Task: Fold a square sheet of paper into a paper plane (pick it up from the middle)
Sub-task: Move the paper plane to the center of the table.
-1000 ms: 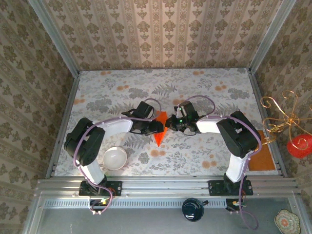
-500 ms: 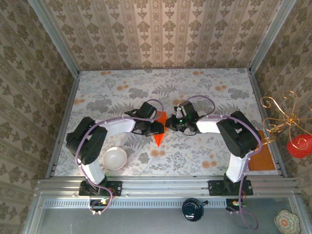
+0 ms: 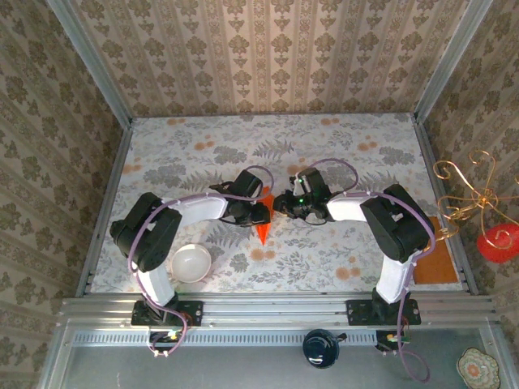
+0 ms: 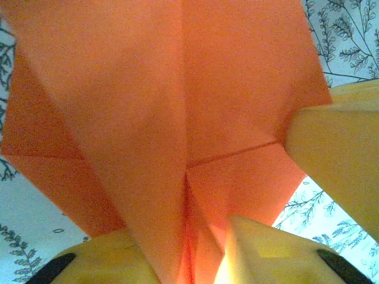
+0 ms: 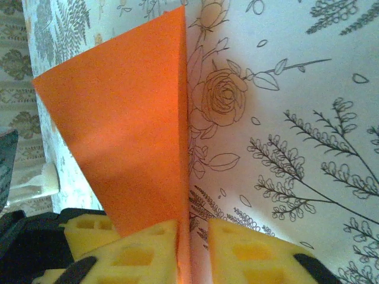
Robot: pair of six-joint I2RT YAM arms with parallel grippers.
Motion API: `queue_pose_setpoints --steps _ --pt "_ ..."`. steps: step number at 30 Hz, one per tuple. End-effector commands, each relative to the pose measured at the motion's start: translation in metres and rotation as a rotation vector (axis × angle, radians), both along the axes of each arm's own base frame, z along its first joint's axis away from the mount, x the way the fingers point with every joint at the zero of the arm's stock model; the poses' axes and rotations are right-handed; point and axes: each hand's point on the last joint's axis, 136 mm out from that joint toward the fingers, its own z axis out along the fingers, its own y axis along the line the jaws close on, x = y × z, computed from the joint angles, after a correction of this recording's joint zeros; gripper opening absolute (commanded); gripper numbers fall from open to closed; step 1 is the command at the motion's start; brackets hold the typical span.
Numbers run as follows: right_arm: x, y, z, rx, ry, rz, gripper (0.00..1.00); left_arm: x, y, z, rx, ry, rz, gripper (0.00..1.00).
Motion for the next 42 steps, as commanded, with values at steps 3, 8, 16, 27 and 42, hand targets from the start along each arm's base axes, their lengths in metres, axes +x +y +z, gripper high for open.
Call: queue_pose_setpoints --steps 3,8,16,27,42 --pt "0.001 -0.016 0.008 -0.055 -0.027 -0.037 0.35 0.003 -0.002 0.005 0.022 -0.022 -0.019 0.23" --pt "0.004 -0.033 0.014 -0.103 -0.056 -0.102 0.48 0.006 0.002 0.009 0.042 -0.041 -0.021 0.17" --pt "0.005 -0.060 0.024 -0.193 -0.109 -0.178 0.57 0.018 0.016 0.018 0.082 -0.072 -0.018 0.13" --pt "0.007 -0.078 0.032 -0.250 -0.155 -0.236 0.61 0.089 0.058 0.032 0.217 -0.164 0.003 0.13" --pt "0.012 -0.083 0.023 -0.235 -0.126 -0.248 0.60 0.144 0.049 0.003 0.312 -0.179 -0.012 0.16"
